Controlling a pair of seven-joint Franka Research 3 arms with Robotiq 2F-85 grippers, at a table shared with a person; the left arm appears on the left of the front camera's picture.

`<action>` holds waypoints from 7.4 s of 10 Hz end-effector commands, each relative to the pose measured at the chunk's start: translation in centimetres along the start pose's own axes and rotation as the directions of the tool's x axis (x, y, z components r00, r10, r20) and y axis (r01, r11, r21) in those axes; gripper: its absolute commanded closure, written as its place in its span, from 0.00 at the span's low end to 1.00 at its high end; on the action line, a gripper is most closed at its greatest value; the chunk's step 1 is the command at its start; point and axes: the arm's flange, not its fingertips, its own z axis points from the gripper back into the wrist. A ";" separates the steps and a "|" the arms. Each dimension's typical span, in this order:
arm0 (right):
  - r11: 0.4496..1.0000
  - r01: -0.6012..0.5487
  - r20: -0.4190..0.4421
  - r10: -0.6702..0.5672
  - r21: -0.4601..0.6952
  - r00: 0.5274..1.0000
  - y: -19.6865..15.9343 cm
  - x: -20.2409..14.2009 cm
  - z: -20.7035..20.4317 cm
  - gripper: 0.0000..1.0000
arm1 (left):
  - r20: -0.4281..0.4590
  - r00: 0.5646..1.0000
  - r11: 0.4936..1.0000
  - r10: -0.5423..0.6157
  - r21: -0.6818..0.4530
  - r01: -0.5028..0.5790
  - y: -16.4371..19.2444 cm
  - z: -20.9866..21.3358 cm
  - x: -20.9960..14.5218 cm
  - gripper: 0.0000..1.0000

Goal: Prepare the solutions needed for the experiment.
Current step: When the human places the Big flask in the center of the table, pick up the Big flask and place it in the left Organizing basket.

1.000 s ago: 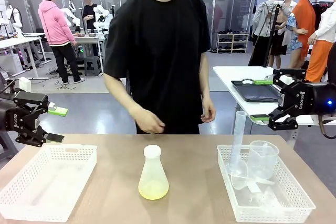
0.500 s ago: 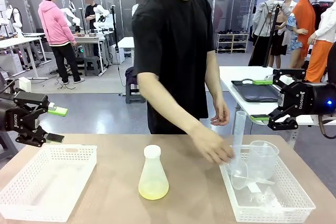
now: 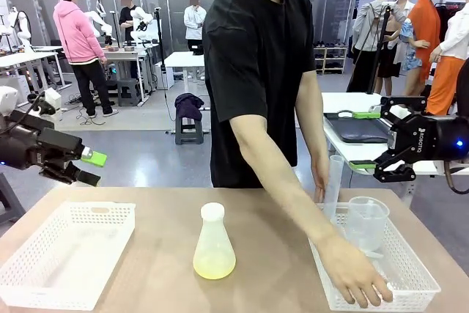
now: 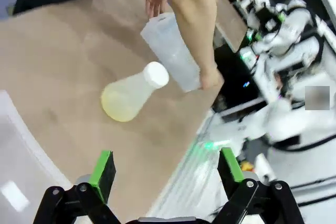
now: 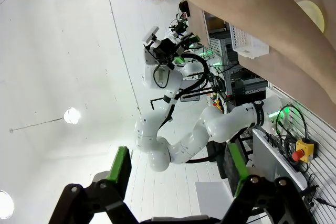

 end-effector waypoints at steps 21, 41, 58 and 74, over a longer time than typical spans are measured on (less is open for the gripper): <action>1.000 0.009 0.001 -0.009 0.004 1.000 0.1 0.0 0.0 0.10 | -0.128 0.532 0.540 -0.837 -0.034 0.841 4.8 -8.3 -0.8 0.00; 1.000 0.009 0.001 -0.009 0.004 1.000 0.1 0.0 0.0 0.10 | 0.128 0.634 0.611 -0.763 -0.177 0.771 11.1 -19.1 -2.0 0.00; 1.000 0.009 0.001 -0.009 0.004 1.000 0.1 0.0 0.0 0.10 | 0.041 0.611 0.600 -0.791 -0.149 0.786 6.8 -24.7 -1.0 0.00; 1.000 0.009 0.001 -0.009 0.004 1.000 0.1 0.0 0.0 0.10 | 0.273 0.640 0.529 -0.718 -0.385 0.757 9.2 -29.9 -1.1 0.03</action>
